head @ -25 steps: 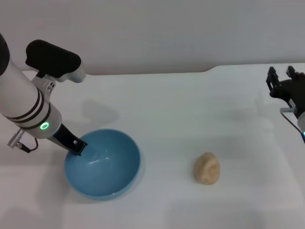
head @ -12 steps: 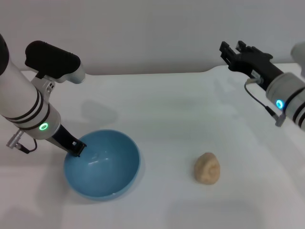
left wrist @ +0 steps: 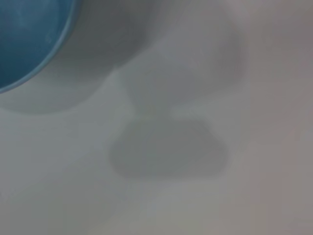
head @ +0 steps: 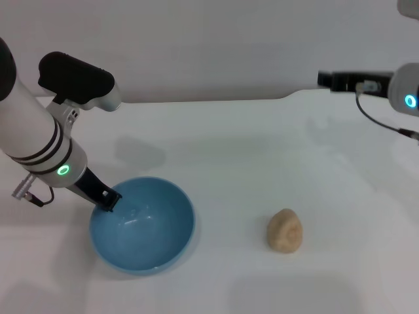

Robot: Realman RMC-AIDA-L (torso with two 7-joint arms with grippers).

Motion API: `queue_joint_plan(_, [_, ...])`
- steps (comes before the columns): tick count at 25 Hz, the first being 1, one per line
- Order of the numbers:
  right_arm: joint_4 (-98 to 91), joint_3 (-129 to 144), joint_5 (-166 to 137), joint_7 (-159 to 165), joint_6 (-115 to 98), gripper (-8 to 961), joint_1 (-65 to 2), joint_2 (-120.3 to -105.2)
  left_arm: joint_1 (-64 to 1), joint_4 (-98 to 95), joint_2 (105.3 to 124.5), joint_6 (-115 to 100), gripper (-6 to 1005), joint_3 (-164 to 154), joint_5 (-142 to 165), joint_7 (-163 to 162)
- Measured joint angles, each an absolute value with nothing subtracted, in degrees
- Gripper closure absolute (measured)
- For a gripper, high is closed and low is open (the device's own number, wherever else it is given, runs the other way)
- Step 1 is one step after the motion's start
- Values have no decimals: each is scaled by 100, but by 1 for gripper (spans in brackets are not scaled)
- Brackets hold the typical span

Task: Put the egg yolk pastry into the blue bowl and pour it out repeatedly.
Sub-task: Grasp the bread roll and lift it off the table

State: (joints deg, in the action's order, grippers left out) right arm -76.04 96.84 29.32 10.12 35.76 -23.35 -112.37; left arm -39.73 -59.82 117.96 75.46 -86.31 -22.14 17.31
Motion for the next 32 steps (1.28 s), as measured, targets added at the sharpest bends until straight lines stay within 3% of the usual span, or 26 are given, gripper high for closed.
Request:
queue_joint_plan(4, [-7538, 8269, 4257, -1003, 5446, 620, -2600, -11568, -3980, -5993, 11793, 7546, 981, -8630, -2208, 1732])
queue_joint_plan(7, [-7362, 7588, 4535, -1635, 6404, 622, -2752, -11706, -3981, -6003, 11788, 7546, 981, -8630, -2203, 1732])
queue_joint_plan(24, [-6136, 7433, 4522, -1794, 7786, 632, -3203, -11634, -3994, -6032, 11779, 7559, 981, -8657, -2184, 1732])
queue_joint_plan(32, [-5316, 7451, 4534, -1992, 7300, 637, -3523, -11788, -3999, -6030, 11791, 7559, 981, -8714, -2186, 1731])
